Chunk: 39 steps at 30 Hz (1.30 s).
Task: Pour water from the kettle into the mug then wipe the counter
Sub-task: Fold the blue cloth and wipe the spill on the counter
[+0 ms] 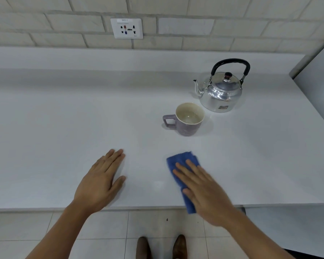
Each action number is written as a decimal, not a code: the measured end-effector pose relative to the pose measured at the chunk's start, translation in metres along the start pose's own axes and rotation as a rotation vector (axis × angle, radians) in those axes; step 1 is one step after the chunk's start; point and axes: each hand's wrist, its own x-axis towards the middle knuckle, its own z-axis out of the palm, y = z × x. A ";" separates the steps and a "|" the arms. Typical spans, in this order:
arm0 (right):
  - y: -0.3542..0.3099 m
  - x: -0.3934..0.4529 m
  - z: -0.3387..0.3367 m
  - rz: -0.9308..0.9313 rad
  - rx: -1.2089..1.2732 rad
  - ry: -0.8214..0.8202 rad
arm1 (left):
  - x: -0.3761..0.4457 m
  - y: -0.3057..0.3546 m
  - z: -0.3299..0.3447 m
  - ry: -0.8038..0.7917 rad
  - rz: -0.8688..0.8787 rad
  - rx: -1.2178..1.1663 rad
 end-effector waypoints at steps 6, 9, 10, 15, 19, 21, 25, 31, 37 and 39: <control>-0.017 0.067 -0.002 0.179 -0.047 0.027 | 0.001 0.001 0.001 -0.019 0.005 0.047; -0.060 0.099 0.008 0.103 0.002 0.034 | 0.001 0.001 0.000 -0.027 0.003 0.042; -0.072 0.102 0.011 0.058 0.001 0.035 | 0.001 0.002 -0.001 -0.028 0.002 0.035; -0.076 0.051 0.020 -0.202 -0.065 -0.033 | 0.000 0.003 -0.004 -0.040 -0.005 0.011; -0.023 -0.007 0.006 -0.217 -0.067 -0.068 | -0.001 0.007 -0.008 -0.038 0.000 -0.003; 0.003 -0.020 -0.005 -0.155 -0.015 -0.081 | 0.000 0.009 -0.010 -0.042 -0.004 -0.027; 0.040 -0.008 -0.028 -0.112 0.058 -0.102 | 0.009 0.027 -0.016 0.001 -0.106 -0.144; 0.050 0.019 -0.054 -0.011 0.218 -0.042 | 0.043 0.085 -0.008 0.049 -0.111 -0.286; 0.054 -0.022 -0.060 0.526 0.335 0.334 | 0.088 0.149 0.002 -0.003 -0.050 -0.444; 0.051 -0.037 -0.052 0.686 0.294 0.265 | 0.102 0.165 0.004 -0.013 -0.070 -0.451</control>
